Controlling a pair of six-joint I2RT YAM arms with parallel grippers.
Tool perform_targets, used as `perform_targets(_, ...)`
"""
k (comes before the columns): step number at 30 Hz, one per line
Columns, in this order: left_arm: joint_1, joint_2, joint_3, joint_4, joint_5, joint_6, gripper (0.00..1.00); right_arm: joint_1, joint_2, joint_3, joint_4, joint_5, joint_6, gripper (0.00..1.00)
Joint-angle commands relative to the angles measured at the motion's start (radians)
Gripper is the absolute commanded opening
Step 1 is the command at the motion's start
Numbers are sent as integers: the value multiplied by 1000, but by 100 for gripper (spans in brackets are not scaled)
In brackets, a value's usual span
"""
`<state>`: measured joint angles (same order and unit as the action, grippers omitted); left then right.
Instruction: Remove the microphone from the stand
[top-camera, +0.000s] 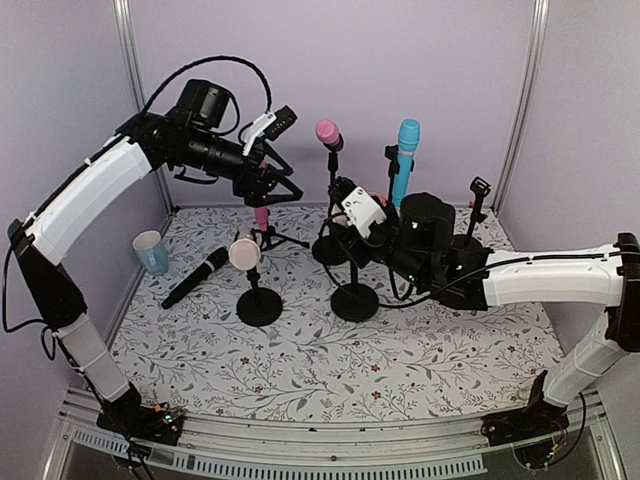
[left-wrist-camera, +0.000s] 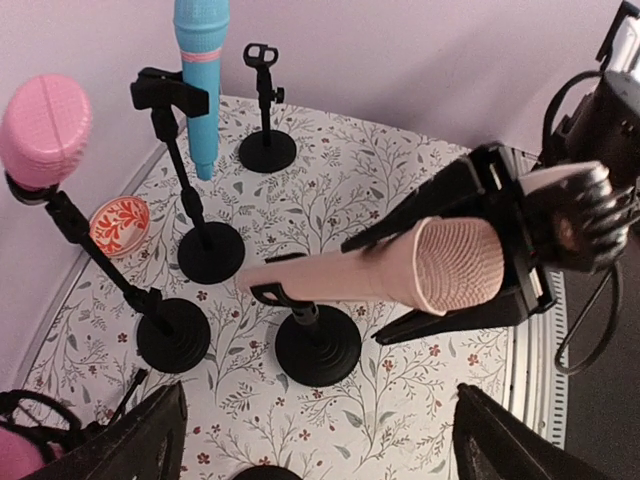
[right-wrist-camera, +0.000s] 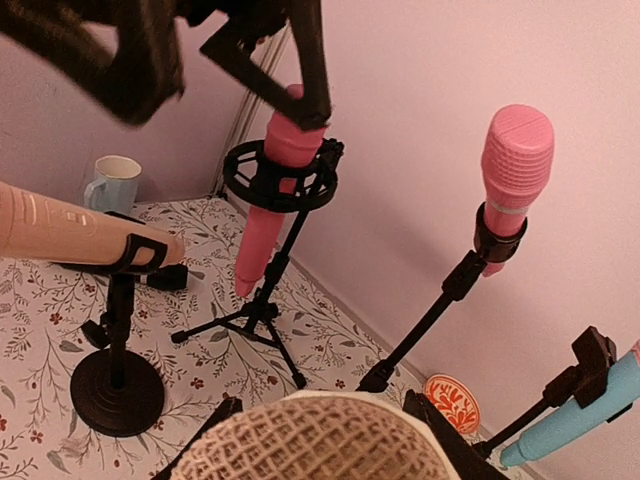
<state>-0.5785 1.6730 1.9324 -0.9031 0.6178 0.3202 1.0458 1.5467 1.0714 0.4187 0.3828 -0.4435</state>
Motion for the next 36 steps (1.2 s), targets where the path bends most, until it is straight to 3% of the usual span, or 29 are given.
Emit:
perform_targets(1,-71,87,37,58,-60,-55,93,-48,-138,22,89,-4,28,9)
perform_targets(14,-195,220,140,149,-101,-163,83,-67,-243,101,63,-83,169,8)
perform_targets(24,-199,237,86,164,-38,-254,73,-65,-223,200,83,-154,173,4)
perform_targets(36,-197,256,87,168,29,-278,67,-46,-200,222,145,-199,211,3)
